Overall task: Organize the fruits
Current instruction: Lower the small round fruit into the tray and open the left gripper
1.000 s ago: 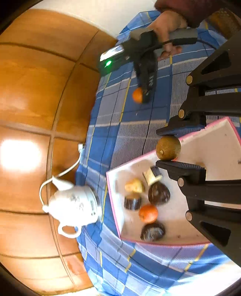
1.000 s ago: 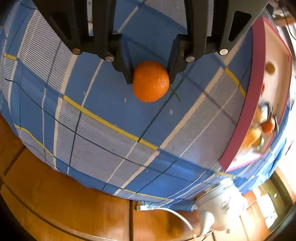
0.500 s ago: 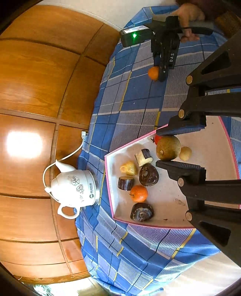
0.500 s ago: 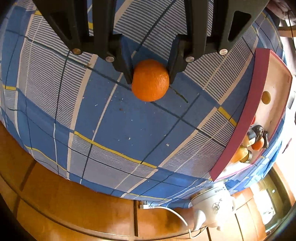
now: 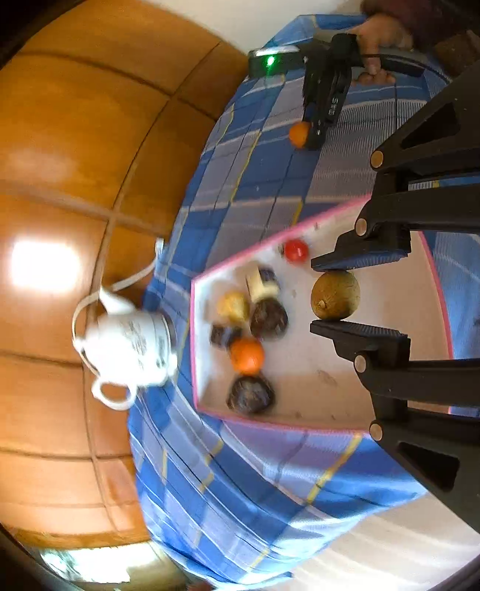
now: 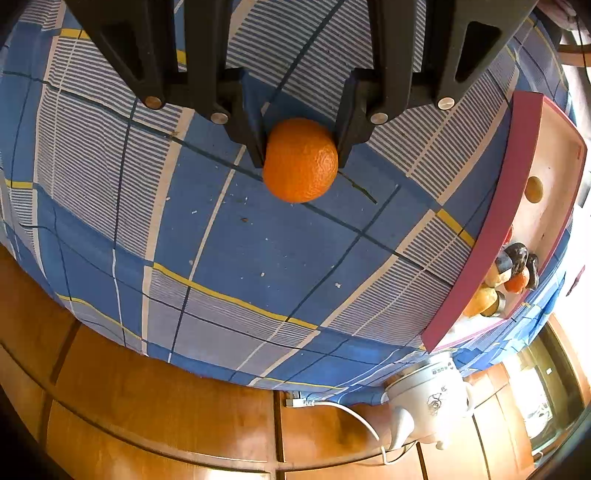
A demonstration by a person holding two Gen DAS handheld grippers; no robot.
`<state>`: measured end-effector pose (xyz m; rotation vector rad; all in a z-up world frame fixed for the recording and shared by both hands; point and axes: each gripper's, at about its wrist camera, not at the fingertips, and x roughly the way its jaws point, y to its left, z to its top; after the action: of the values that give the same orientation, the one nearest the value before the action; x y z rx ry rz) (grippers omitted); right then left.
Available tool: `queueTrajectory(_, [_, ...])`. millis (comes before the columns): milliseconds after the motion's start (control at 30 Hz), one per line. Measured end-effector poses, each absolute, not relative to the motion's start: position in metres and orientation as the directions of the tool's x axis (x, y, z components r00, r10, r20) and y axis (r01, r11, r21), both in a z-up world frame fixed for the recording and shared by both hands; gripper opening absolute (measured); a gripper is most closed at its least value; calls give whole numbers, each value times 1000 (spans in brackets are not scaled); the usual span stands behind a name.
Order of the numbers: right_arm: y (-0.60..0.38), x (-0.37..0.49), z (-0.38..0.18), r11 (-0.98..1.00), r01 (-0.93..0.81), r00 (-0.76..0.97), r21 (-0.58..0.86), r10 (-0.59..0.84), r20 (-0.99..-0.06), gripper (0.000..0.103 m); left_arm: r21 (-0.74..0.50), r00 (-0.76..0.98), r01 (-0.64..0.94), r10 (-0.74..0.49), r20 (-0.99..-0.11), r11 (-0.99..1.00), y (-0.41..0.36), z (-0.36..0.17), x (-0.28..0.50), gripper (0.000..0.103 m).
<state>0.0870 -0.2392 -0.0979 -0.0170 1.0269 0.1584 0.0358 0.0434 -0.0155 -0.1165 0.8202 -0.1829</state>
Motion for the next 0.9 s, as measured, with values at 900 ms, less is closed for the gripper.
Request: queueTrajectory(900, [-238,88,-98,988,-145,509,48,116,-853,35,-132,621,-61,-65,-781,989,83,-61,118,37])
